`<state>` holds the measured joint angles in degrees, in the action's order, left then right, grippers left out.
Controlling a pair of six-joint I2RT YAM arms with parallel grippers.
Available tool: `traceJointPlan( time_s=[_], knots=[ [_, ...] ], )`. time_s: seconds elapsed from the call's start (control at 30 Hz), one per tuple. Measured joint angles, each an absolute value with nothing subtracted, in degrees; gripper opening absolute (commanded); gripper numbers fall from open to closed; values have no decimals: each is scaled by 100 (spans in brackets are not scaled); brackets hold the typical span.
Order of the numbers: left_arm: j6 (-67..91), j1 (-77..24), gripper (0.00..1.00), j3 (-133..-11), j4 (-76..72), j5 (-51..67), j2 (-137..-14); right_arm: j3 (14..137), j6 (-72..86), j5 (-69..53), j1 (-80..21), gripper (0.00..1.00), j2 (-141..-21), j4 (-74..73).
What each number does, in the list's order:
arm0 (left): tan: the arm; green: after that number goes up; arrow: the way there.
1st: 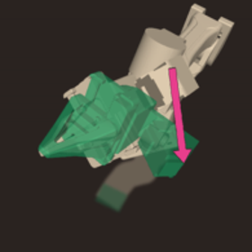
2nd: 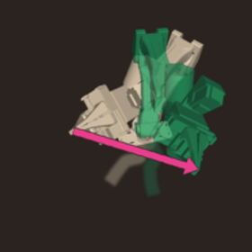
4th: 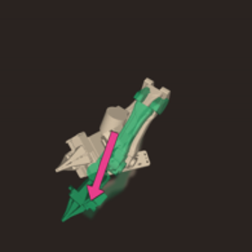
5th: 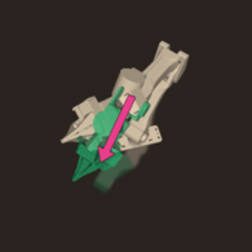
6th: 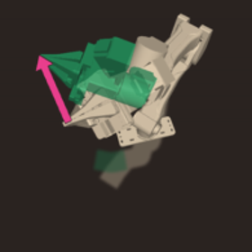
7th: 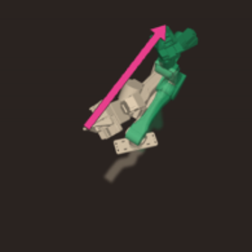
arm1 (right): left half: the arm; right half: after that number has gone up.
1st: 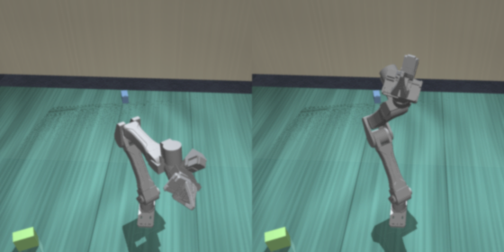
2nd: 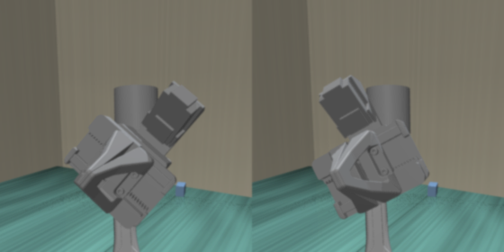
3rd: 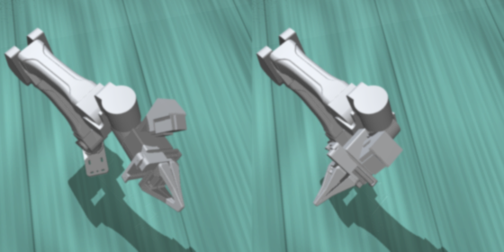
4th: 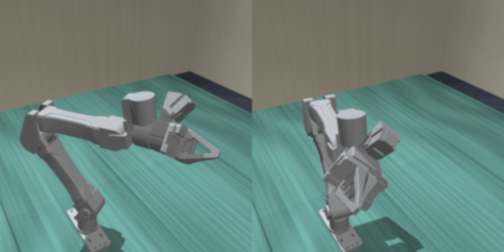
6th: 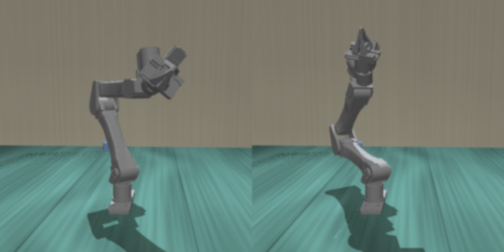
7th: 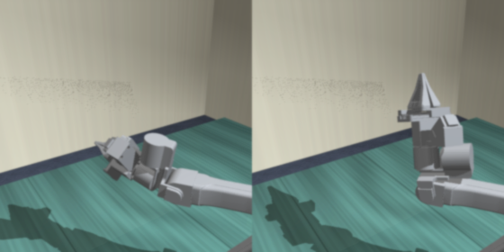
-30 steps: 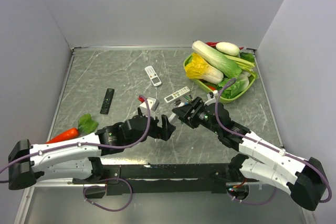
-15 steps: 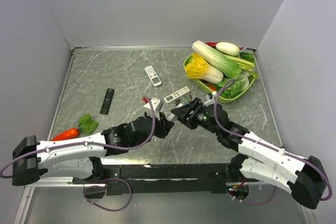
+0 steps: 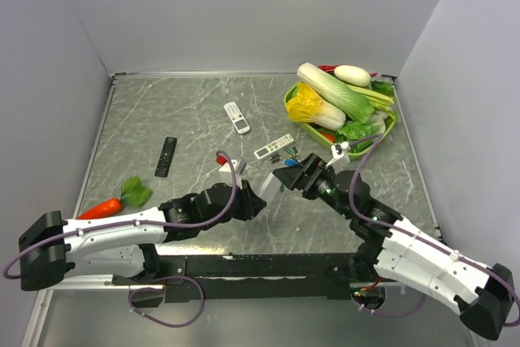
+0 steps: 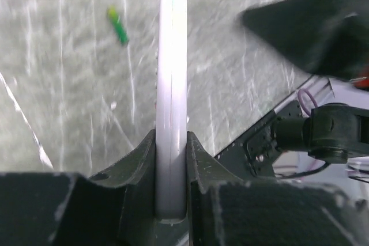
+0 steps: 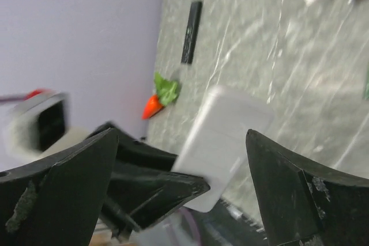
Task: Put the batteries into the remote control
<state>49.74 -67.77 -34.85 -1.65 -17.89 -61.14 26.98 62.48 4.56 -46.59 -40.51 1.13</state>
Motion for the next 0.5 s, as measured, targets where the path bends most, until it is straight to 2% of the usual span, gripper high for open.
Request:
traceJointPlan(
  time_s=[0.27, 0.5],
  knots=[
    [6005, -6176, 1, -3063, -10, -480, -6455, 2742, 3942, 602, -4650, 100, -3715, -541],
    [6427, -5811, 1, -2775, 23, 292, -6554, 3000, 2829, 8, -4648, 99, -4729, -862]
  ],
)
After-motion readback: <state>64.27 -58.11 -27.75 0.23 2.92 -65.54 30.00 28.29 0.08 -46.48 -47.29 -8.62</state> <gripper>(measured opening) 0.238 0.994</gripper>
